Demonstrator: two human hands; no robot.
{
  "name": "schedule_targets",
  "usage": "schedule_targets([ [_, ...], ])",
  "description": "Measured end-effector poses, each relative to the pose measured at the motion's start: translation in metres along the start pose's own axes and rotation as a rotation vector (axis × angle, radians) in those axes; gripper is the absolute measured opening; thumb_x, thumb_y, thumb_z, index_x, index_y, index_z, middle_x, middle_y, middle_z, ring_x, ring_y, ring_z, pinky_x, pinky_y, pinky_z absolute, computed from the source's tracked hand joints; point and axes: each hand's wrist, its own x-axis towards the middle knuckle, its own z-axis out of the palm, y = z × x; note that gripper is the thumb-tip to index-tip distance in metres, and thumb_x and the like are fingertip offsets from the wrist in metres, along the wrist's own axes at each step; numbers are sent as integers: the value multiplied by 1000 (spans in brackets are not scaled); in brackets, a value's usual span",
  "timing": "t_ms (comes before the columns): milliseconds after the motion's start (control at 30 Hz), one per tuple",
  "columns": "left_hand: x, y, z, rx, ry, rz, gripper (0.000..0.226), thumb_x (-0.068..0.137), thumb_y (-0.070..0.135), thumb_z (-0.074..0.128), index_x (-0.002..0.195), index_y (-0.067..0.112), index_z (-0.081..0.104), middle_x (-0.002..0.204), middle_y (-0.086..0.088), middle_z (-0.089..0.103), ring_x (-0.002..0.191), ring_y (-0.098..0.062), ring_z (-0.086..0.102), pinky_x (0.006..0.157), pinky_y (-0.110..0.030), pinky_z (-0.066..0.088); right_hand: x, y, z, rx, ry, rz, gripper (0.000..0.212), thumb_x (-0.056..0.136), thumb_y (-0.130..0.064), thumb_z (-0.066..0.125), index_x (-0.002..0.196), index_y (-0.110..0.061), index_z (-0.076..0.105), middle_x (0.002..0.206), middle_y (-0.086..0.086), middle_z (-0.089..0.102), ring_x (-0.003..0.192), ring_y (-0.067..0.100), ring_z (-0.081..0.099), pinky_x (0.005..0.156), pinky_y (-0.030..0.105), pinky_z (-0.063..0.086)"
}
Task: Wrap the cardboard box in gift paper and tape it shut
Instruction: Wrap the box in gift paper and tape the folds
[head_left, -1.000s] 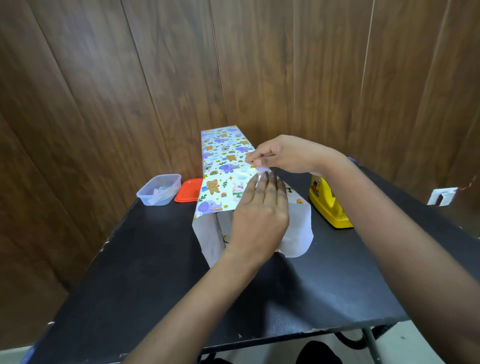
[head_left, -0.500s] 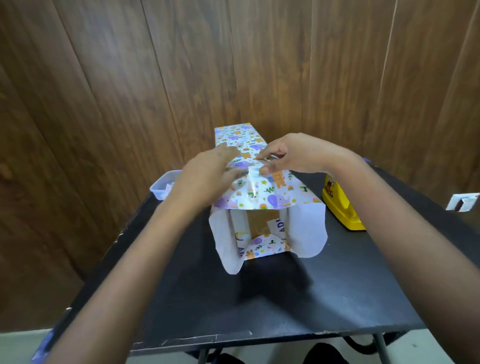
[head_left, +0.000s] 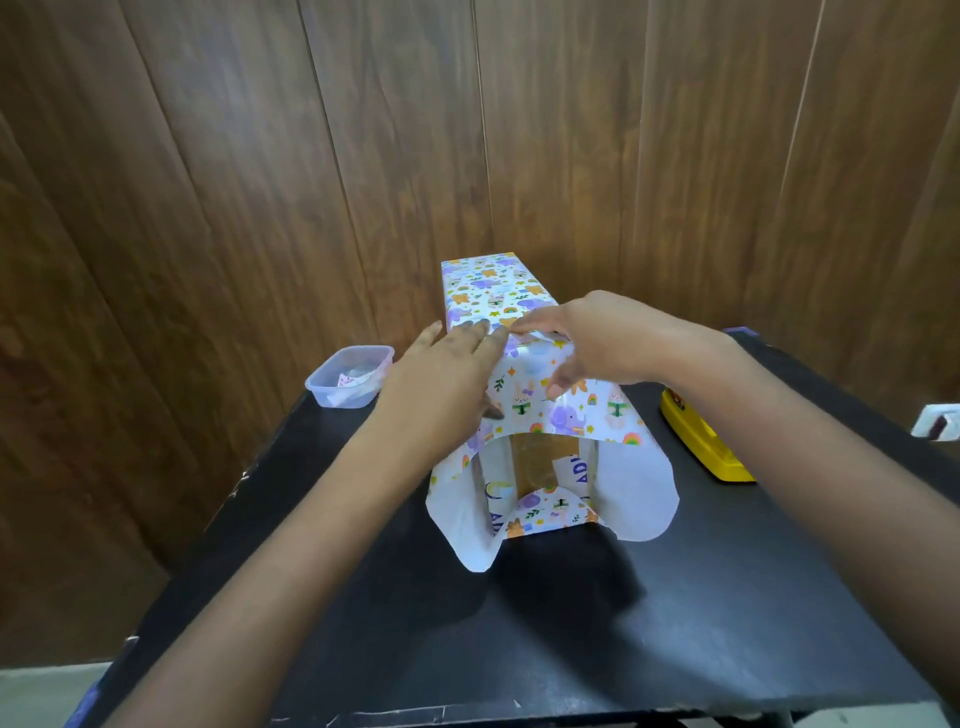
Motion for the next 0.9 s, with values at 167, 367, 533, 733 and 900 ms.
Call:
schedule_targets([
  [167, -3, 10, 0, 93, 22, -16, 80, 93, 36, 53, 151, 22, -2, 156, -10, 15, 142, -24, 20, 112, -33, 19, -4, 0, 10, -76, 2, 16, 92, 79, -15, 73, 149, -31, 17, 101, 4, 62, 82, 19, 52, 66, 29, 41],
  [367, -6, 11, 1, 232, 75, 131, 82, 95, 33, 48, 146, 37, -16, 158, -6, 9, 136, -35, 30, 92, -38, 33, -2, 9, 15, 36, 29, 34, 111, 78, -10, 74, 150, -26, -8, 119, 5, 62, 91, 22, 54, 79, 32, 45],
  [533, -9, 9, 2, 246, 101, 186, 89, 97, 33, 44, 128, 45, -38, 159, 0, -4, 136, -38, 30, 88, -37, 35, -3, 22, 17, 226, 48, 54, 119, 77, -8, 74, 147, -26, -20, 148, -15, 38, 128, 20, 45, 97, 28, 40],
  [733, -10, 10, 1, 279, 74, 212, 84, 98, 26, 40, 123, 47, -37, 157, 3, -18, 135, -41, 29, 84, -37, 36, -5, 24, 17, 234, 61, 36, 116, 79, -8, 73, 148, -23, -19, 150, -19, 30, 135, 18, 39, 101, 27, 35],
  [900, -8, 12, -1, 340, 43, 217, 82, 99, 27, 37, 124, 47, -38, 158, -2, -8, 132, -44, 32, 84, -38, 37, -7, 39, 16, 618, -52, -8, 114, 74, -7, 77, 151, -27, -5, 146, -20, 38, 133, 1, 33, 102, 18, 27],
])
